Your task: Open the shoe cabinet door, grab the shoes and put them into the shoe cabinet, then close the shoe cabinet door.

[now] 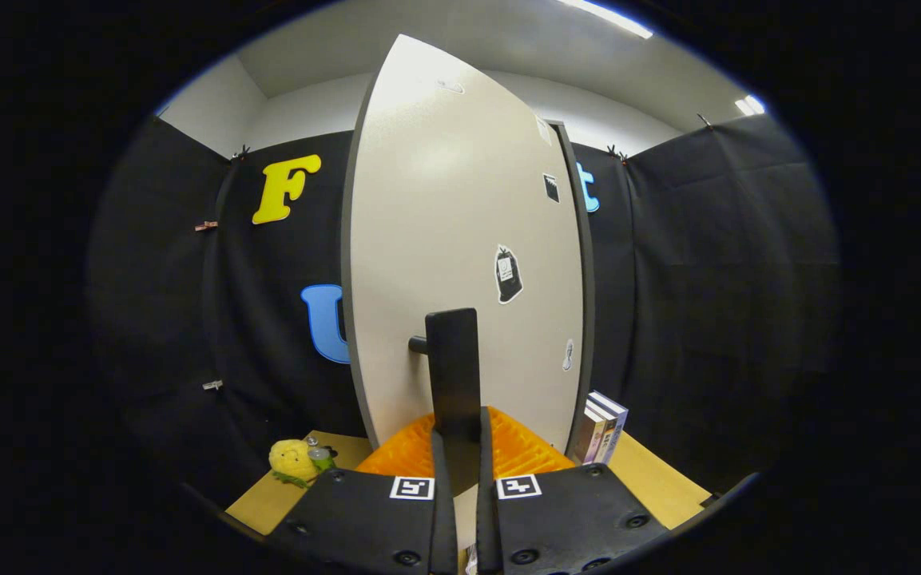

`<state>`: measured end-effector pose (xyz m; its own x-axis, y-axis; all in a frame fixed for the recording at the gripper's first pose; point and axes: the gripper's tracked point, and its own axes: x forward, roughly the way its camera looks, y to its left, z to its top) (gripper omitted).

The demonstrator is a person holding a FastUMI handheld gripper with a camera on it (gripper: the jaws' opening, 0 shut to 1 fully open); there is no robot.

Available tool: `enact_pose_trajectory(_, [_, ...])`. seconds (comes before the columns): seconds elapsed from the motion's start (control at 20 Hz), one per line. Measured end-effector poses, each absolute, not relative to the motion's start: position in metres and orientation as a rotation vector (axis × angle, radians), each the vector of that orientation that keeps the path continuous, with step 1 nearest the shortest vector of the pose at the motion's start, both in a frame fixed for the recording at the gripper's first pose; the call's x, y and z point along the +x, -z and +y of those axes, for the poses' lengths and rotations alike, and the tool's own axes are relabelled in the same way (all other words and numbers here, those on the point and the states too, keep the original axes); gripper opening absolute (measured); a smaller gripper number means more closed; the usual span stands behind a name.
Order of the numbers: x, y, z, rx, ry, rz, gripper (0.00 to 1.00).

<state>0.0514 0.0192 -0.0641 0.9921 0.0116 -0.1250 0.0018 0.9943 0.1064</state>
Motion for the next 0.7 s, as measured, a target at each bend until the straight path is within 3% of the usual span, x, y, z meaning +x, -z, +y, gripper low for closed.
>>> enact_pose_trajectory(0.7, [0.013, 0.063, -0.076, 0.108, 0.005, 0.18, 0.13])
